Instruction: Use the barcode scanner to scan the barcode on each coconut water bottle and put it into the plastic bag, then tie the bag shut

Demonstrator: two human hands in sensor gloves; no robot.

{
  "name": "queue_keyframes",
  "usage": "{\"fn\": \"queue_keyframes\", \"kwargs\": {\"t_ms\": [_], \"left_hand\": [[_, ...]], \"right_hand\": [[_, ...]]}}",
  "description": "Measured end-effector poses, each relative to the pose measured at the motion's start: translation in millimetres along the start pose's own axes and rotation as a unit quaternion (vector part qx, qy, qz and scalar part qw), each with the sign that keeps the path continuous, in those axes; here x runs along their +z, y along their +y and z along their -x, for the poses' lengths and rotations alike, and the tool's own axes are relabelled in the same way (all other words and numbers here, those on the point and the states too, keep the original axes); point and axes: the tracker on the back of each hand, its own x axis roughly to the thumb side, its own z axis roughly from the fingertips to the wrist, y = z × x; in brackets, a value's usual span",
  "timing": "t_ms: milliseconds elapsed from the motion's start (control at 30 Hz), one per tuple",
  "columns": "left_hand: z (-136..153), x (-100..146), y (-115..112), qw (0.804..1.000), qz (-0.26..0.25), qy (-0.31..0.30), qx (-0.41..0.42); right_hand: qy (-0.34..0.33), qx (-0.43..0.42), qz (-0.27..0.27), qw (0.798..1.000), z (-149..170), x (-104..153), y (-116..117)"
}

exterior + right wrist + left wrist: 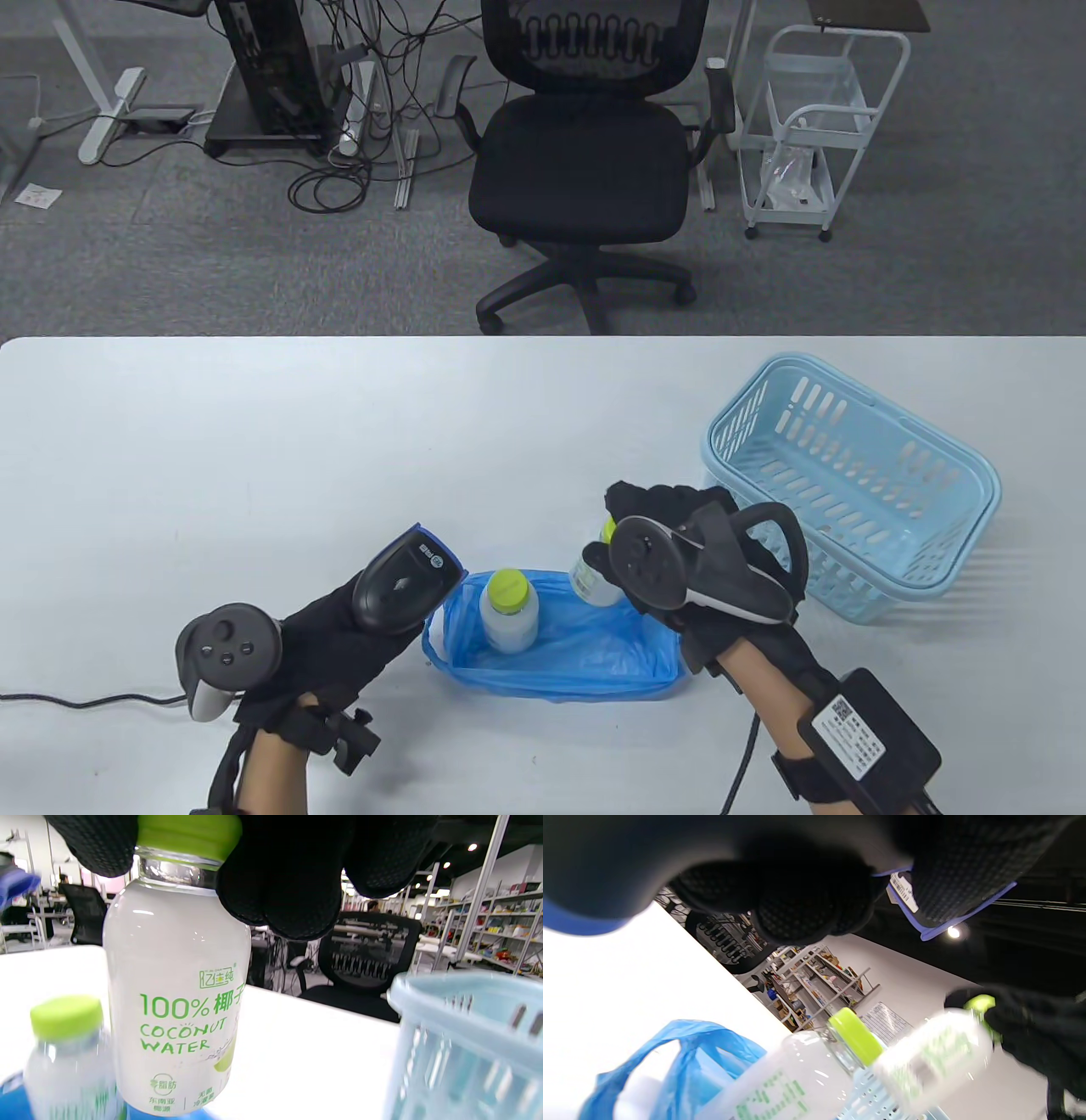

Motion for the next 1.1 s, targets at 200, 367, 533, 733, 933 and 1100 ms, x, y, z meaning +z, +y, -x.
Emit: {"fn": "queue_keyframes", "kwargs": {"t_ms": [200, 367, 533, 733, 933, 1100], "left_hand": [[11, 1, 0, 0.999, -0.019, 0.032, 0.004], [15, 2, -3, 0.999, -0.022, 0.044, -0.003], [19, 1, -4, 0.998, -0.019, 0.053, -0.006], [19, 2, -4, 0.998, -0.026, 0.059, -0.003], [19, 2, -3, 0.997, -0.036, 0.064, 0.002], [20, 3, -4, 0.997, -0.039, 0.072, 0.001]], "right_hand": [[0.002, -0.011, -0.045, 0.999, 0, 3, 62], [0.002, 0.014, -0.039, 0.999, -12, -6, 87], [0.01, 0.028, -0.029, 0.999, -20, -11, 89], [0.041, -0.029, -0.034, 0.998, -2, 0, 81], [0.116, -0.052, -0.026, 0.992, 28, 36, 72], [0.161, -0.08, -0.026, 0.983, 47, 57, 97]]}}
